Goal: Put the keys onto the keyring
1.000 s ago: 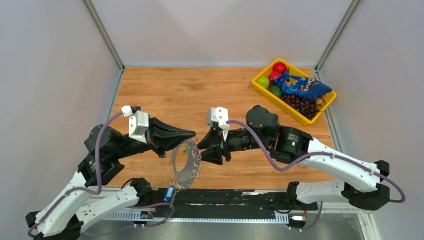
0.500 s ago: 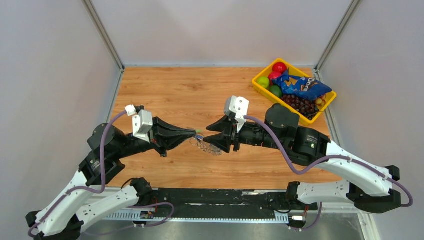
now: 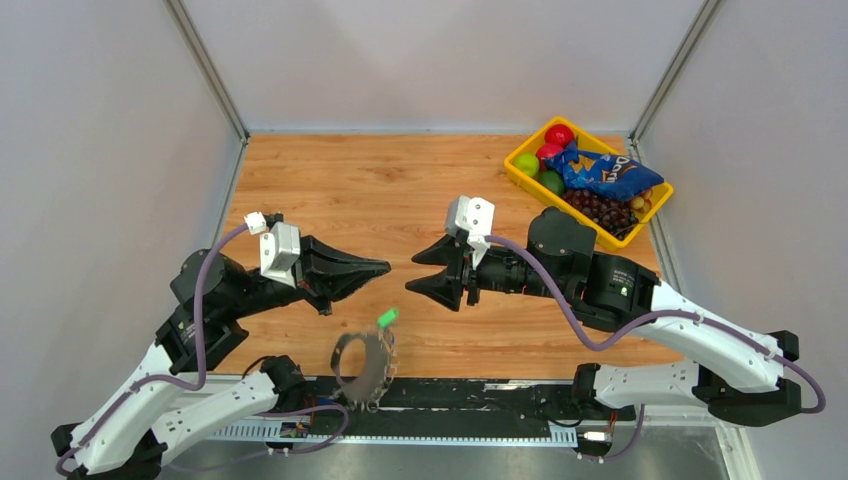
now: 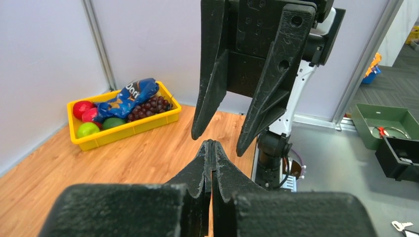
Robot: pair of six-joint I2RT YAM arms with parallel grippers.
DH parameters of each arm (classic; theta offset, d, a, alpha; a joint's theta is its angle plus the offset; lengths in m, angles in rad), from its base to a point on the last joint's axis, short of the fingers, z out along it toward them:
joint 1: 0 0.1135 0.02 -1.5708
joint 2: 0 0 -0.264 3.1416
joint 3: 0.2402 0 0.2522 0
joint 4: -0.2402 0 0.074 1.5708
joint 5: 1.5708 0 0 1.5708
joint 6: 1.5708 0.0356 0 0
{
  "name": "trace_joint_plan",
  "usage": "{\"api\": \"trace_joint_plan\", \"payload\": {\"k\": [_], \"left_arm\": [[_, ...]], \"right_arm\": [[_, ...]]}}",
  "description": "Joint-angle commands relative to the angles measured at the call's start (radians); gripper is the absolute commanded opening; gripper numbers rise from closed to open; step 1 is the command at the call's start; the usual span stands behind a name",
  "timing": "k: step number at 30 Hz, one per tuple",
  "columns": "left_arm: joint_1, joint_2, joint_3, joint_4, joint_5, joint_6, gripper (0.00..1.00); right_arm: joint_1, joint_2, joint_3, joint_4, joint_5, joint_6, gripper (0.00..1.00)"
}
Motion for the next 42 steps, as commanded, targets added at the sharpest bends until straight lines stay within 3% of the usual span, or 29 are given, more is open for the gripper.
{"api": "trace_joint_plan", "payload": {"k": [1, 11, 15, 19, 24, 28, 34, 42], "left_arm": [[0.000, -0.014, 0.003, 0.046, 0.019, -0.010, 0.00], [0.000, -0.023, -0.005, 0.006, -0.023, -0.006, 0.00], [0.000, -0.030, -0.026, -0.029, -0.114, -0.015, 0.01], [-0.001, -0.028, -0.042, -0.089, -0.272, -0.040, 0.13], [0.000, -0.018, -0.087, -0.175, -0.492, -0.104, 0.40], [0.000, -0.006, -0.125, -0.246, -0.654, -0.155, 0.55], [0.001, 0.017, -0.187, -0.305, -0.776, -0.204, 0.66], [0.026, 0.003, -0.287, -0.314, -0.901, -0.261, 0.73]], "right_arm": [[0.006, 0.010, 0.046, 0.049, -0.078, -0.009, 0.48], [0.005, 0.022, -0.007, 0.051, -0.050, 0.007, 0.53], [-0.004, 0.034, -0.073, 0.061, -0.003, 0.047, 0.53], [-0.045, 0.065, -0.164, 0.089, -0.013, 0.131, 0.54], [-0.090, 0.132, -0.291, 0.160, -0.024, 0.241, 0.57], [-0.097, 0.199, -0.383, 0.255, -0.035, 0.298, 0.61], [-0.137, 0.323, -0.454, 0.388, -0.032, 0.380, 0.68], [-0.181, 0.566, -0.433, 0.503, -0.033, 0.501, 0.64]]}}
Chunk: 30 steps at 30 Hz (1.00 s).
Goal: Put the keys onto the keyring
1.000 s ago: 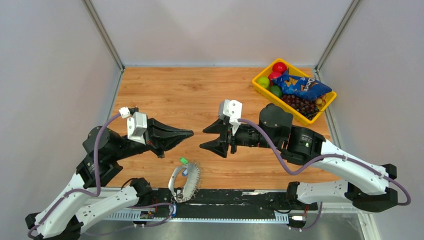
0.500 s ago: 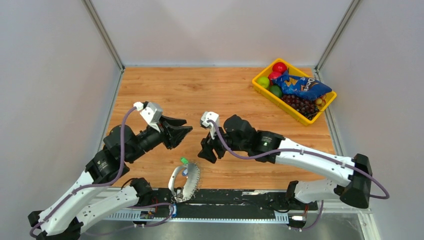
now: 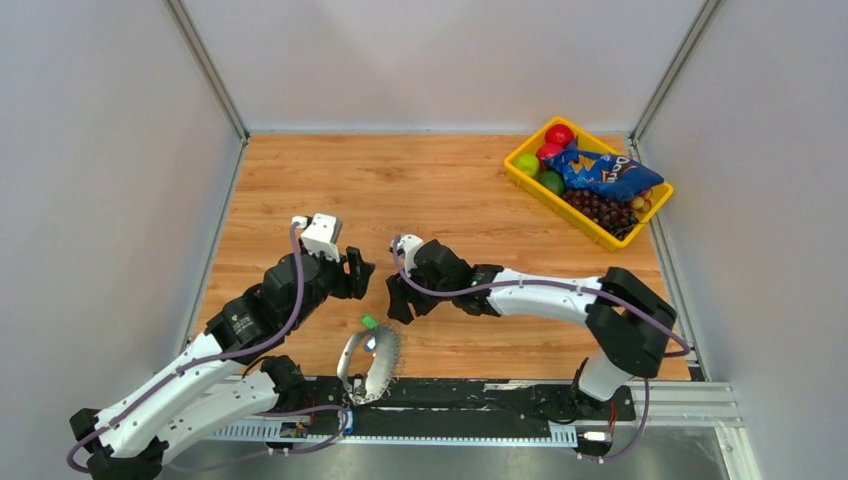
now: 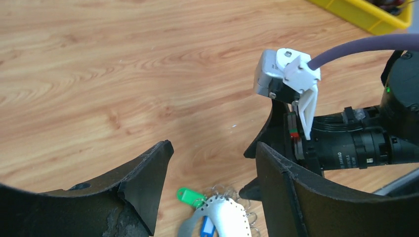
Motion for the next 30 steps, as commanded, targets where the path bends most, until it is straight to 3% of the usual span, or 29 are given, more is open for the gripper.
{"api": "trace_joint_plan", "payload": {"k": [1, 6, 16, 30], "left_arm": [[0.037, -0.015, -0.037, -0.001, -0.083, -0.048, 0.74], [0.160, -0.045, -0.102, 0.012, 0.011, -0.067, 0.74], [0.222, -0.056, -0.148, 0.038, 0.070, -0.065, 0.74], [0.243, -0.060, -0.153, 0.048, 0.090, -0.067, 0.75]], "right_arm": [[-0.004, 0.109, 0.024, 0.144, -0.007, 0.105, 0.63], [-0.005, 0.229, 0.045, 0.209, -0.062, 0.143, 0.60], [-0.005, 0.321, 0.065, 0.263, -0.119, 0.174, 0.55], [-0.004, 0.316, 0.037, 0.272, -0.151, 0.189, 0.29]]}}
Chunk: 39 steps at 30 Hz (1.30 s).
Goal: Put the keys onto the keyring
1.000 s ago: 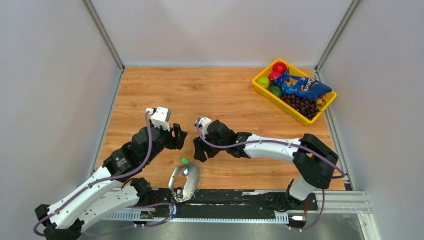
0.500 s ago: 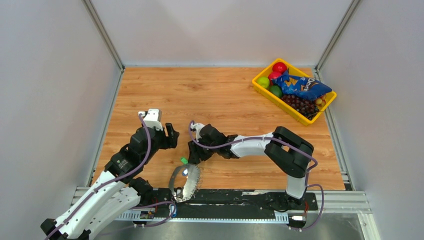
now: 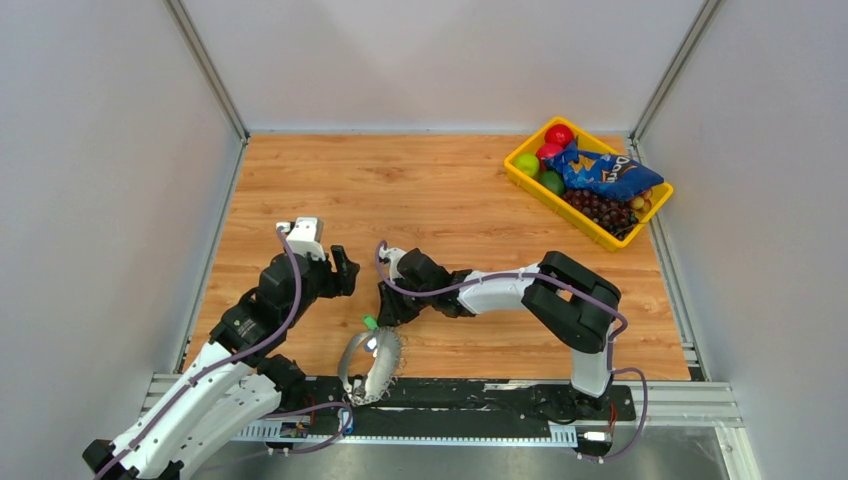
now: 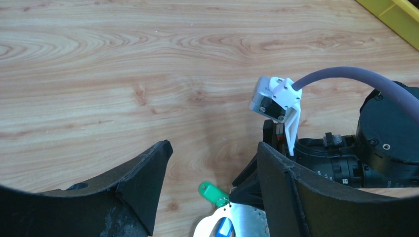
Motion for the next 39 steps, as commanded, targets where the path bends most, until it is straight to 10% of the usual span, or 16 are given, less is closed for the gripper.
{"api": "trace_joint_plan", "payload": {"k": [1, 14, 39], "left_arm": [[0.011, -0.008, -0.006, 0.035, 0.018, -0.013, 0.75], [0.017, -0.010, -0.006, 0.037, 0.023, -0.012, 0.75], [0.017, -0.192, 0.092, 0.189, 0.229, 0.045, 0.76]], "right_arm": [[0.005, -0.015, -0.012, 0.030, -0.022, 0.018, 0.28], [0.006, -0.049, -0.036, 0.032, -0.004, 0.015, 0.00], [0.038, -0.774, -0.122, -0.012, 0.119, -0.476, 0.00]]}}
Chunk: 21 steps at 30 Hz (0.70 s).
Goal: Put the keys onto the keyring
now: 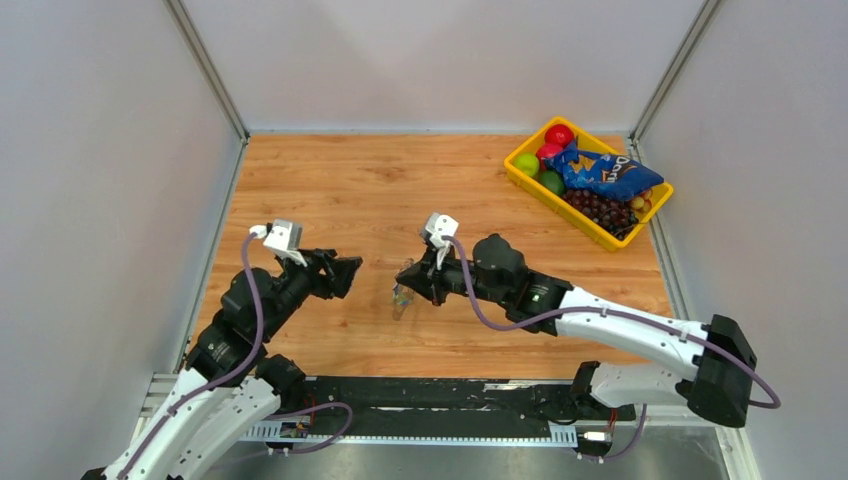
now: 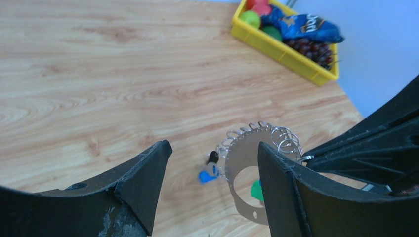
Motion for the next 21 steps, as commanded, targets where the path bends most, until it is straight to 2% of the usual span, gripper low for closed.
{"api": "trace_joint_plan", "payload": {"k": [1, 11, 16, 21], "left_arm": [[0.006, -0.040, 0.079, 0.112, 0.082, 0.038, 0.76], [0.006, -0.082, 0.059, 0.318, 0.303, -0.013, 0.77], [0.006, -0.075, 0.029, 0.458, 0.452, -0.070, 0.77], [0.006, -0.070, 0.004, 0.539, 0.526, -0.106, 0.77]], "right_arm": [[0.004, -0.113, 0.023, 0.025, -0.028, -0.155, 0.00], [0.004, -0.239, 0.089, 0.023, -0.163, -0.228, 0.00], [0.004, -0.283, 0.119, 0.028, -0.250, -0.219, 0.00], [0.004, -0.303, 0.150, 0.058, -0.327, -0.186, 0.00]]}}
